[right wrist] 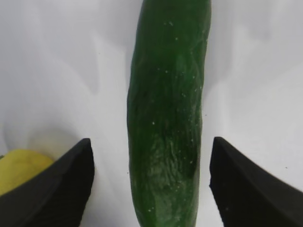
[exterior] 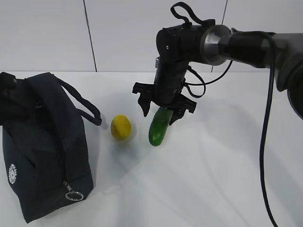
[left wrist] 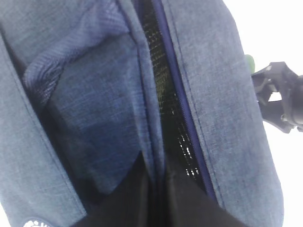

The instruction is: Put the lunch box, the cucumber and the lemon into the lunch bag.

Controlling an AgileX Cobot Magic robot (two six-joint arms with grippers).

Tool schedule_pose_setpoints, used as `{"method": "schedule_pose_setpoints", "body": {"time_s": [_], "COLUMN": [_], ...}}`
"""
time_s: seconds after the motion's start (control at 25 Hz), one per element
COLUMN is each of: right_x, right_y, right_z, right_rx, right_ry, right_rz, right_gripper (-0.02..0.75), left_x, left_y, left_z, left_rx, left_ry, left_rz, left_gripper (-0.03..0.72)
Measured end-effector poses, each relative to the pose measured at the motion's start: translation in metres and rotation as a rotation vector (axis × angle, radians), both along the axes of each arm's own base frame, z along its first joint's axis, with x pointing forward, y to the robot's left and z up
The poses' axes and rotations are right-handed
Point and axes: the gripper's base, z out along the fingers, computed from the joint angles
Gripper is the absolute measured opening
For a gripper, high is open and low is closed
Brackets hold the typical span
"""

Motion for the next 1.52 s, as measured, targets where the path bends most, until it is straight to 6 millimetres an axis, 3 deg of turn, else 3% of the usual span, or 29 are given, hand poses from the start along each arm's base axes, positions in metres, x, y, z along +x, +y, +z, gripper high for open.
{"method": "schedule_pose_setpoints", "body": {"time_s": [1.52], "right_x": [0.0057], "right_y": [-0.0037], "right_z": [-0.0073], "right_rx": [-0.045], "right_ry": [-0.042], "right_rz": [-0.026], "right_gripper": [0.583], "left_x": [0.0019], "left_y": [-0.0001], "left_z": [0.0016], "left_rx": [-0.02], "left_ry": [-0.017], "left_rz": [0.022], "left_gripper": [0.004]}}
